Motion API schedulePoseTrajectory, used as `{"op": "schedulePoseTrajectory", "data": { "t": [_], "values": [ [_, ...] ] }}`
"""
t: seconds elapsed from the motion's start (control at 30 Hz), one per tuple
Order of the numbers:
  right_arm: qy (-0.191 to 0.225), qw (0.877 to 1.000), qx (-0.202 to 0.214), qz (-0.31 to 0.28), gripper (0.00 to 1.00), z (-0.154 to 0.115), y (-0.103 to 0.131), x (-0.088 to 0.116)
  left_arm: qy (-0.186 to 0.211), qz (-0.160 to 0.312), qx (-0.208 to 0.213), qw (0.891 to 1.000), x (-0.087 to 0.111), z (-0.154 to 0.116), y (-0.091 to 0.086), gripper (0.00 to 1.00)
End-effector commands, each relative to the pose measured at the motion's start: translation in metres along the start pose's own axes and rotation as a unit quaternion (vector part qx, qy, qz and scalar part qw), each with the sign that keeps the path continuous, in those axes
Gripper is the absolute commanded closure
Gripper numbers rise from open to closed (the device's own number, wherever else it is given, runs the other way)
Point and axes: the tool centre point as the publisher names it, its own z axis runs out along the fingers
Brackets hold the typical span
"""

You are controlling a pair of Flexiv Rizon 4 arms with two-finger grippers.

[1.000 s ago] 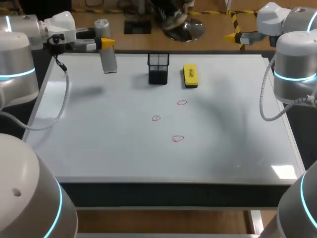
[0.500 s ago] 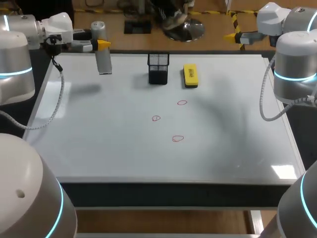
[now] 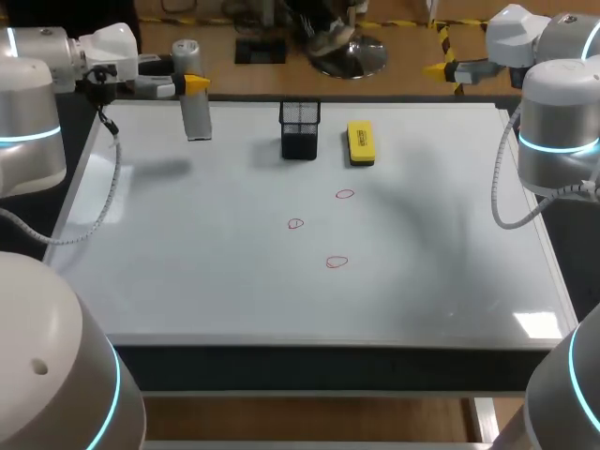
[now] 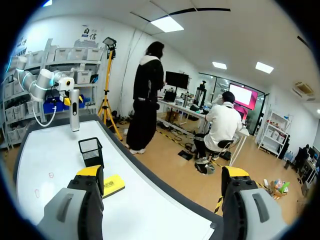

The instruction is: Pick up the inspection probe, press it on each red-marked spot on the whiteboard one by one, put down the probe, pick up the eraser, and wipe off all the red marks.

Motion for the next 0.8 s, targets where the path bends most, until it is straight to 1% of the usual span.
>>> {"op": "schedulePoseTrajectory", "data": {
  "t": [0.03, 0.1, 0.17, 0.23, 0.3, 0.37, 0.43, 0.53, 0.6, 0.67, 0.77, 0.8],
  "values": [
    [0.071, 0.993, 0.076, -0.048, 0.0, 0.011, -0.004, 0.007, 0.001, 0.0, 0.0, 1.0, -0.001, -0.001, -0.001, 1.0],
    [0.104, 0.987, 0.099, -0.067, 0.0, 0.014, -0.007, 0.014, 0.001, 0.0, 0.0, 1.0, -0.001, -0.001, -0.001, 1.0],
    [0.135, 0.978, 0.13, -0.09, 0.0, 0.016, -0.012, 0.019, 0.001, 0.0, 0.0, 1.0, -0.001, -0.001, -0.001, 1.0],
    [0.177, 0.961, 0.173, -0.124, 0.0, 0.017, -0.016, 0.029, 0.001, 0.0, 0.0, 1.0, -0.001, -0.001, -0.001, 1.0],
    [0.208, 0.938, 0.225, -0.163, 0.0, 0.019, -0.02, 0.036, 0.001, 0.0, 0.0, 1.0, -0.001, -0.001, -0.001, 1.0],
    [0.245, 0.909, 0.273, -0.199, 0.0, 0.02, -0.026, 0.042, 0.001, 0.0, 0.0, 1.0, -0.001, -0.001, -0.001, 1.0],
    [0.268, 0.884, 0.31, -0.226, 0.0, 0.021, -0.03, 0.047, 0.001, 0.0, 0.0, 1.0, -0.001, -0.001, -0.001, 1.0],
    [0.296, 0.846, 0.348, -0.276, 0.0, 0.024, -0.035, 0.052, 0.001, 0.0, 0.0, 1.0, -0.001, -0.001, -0.001, 1.0],
    [0.322, 0.812, 0.376, -0.31, 0.0, 0.026, -0.038, 0.058, 0.001, 0.0, 0.0, 1.0, -0.001, -0.001, -0.001, 1.0],
    [0.347, 0.786, 0.389, -0.331, 0.0, 0.028, -0.042, 0.062, 0.001, 0.0, 0.0, 1.0, -0.001, -0.001, -0.001, 1.0],
    [0.38, 0.738, 0.418, -0.368, 0.0, 0.032, -0.046, 0.067, 0.001, 0.0, 0.0, 1.0, -0.001, -0.001, -0.001, 1.0],
    [0.39, 0.714, 0.435, -0.386, 0.0, 0.033, -0.048, 0.069, 0.001, 0.0, 0.0, 1.0, -0.001, -0.001, -0.001, 1.0]
  ]
}}
